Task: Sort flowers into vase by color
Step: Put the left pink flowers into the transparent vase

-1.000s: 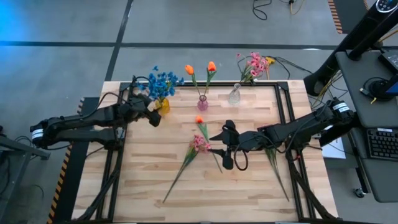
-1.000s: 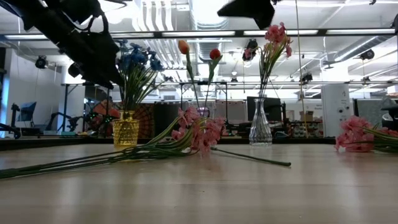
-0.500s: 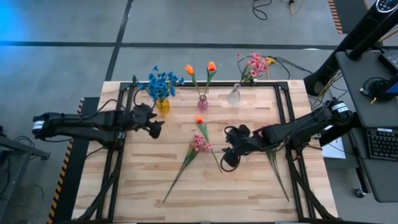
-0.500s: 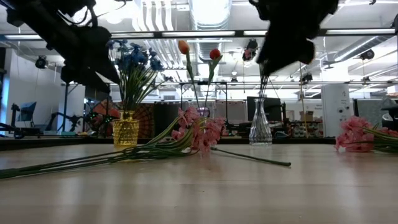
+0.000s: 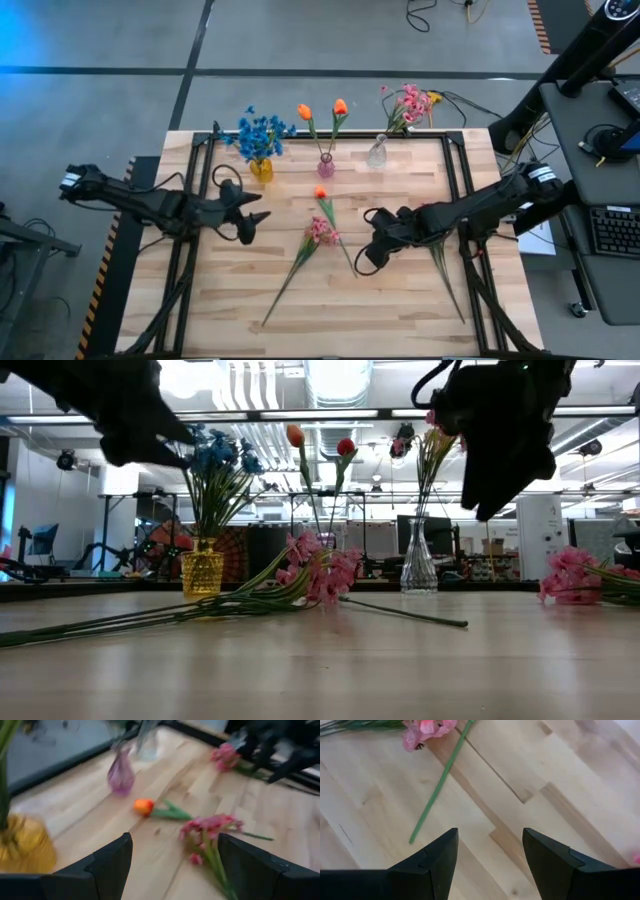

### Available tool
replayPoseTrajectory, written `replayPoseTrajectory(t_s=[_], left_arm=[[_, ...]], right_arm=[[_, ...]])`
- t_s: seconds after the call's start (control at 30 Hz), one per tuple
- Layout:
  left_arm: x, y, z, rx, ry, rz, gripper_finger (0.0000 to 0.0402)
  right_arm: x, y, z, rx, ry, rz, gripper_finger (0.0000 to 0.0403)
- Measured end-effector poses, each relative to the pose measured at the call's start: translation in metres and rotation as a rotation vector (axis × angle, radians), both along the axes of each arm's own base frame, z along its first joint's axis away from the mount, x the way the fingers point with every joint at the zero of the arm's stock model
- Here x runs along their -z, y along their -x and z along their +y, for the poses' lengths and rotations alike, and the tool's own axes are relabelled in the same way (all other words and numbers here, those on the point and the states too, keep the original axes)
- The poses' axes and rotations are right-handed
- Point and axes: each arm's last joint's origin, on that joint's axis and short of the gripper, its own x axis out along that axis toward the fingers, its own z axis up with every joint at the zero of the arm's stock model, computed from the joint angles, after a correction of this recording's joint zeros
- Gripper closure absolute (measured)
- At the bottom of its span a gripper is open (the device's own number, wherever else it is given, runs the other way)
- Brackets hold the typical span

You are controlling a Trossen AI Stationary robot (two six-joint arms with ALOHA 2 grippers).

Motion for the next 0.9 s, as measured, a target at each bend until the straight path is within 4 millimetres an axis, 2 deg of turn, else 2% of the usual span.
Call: replayPoseTrajectory(t_s=[0.37,0.53,0.67,0.9], left_arm=[[-0.015,-0.002,-0.017,0.159,-0.175,-0.095,0.0127],[-0.021,-0.002,-0.023,0.211,-0.217,-0.136,0.0127],[-0.021,-0.002,-0.024,0.215,-0.218,-0.136,0.0127],[-0.021,-0.003,-0.024,0.212,-0.222,-0.133,0.0127]], right_arm=[[0.037,-0.035,0.012,-0.105,0.02,-0.044,0.0188],[0.053,-0.042,0.014,-0.124,0.034,-0.021,0.0188],[0.057,-0.048,0.016,-0.099,0.024,-0.017,0.0188],[0.07,-0.073,0.022,-0.142,0.081,-0.031,0.0188]])
